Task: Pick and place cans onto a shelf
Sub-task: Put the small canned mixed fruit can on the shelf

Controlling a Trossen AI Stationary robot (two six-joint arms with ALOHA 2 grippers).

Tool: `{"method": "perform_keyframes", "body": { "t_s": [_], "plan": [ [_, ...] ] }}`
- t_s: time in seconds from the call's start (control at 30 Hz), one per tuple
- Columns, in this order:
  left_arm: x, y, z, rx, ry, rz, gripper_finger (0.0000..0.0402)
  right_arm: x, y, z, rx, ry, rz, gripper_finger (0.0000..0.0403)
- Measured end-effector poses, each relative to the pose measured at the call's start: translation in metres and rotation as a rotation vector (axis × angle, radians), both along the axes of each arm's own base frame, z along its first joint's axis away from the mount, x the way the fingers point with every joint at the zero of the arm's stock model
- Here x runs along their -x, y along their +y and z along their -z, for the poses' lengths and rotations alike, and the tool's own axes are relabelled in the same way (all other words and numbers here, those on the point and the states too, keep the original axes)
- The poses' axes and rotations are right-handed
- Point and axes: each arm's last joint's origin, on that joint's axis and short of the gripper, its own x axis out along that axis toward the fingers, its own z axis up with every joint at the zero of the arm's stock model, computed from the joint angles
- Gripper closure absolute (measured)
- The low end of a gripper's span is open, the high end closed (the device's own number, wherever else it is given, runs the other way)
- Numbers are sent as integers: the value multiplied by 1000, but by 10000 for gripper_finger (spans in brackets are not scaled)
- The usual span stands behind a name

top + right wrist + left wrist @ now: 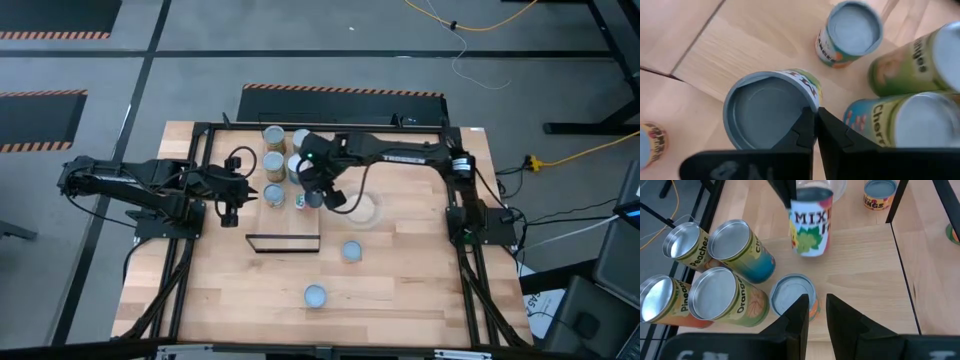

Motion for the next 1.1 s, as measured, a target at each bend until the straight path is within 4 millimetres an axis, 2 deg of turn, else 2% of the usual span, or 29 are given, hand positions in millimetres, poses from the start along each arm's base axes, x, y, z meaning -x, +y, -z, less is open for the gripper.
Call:
{"method": "perform_keyframes", "body": {
  "t_s": [0.2,0.63,1.1],
  "plan": [
    [0,0,0,0,0,0,343,-5,-7,16,-10,36,11,389],
    [0,0,0,-1,1,1,343,-8,-8,17,-8,21,15,387],
    [0,0,0,-1,1,0,343,-9,-8,19,0,8,19,334]
  ]
}}
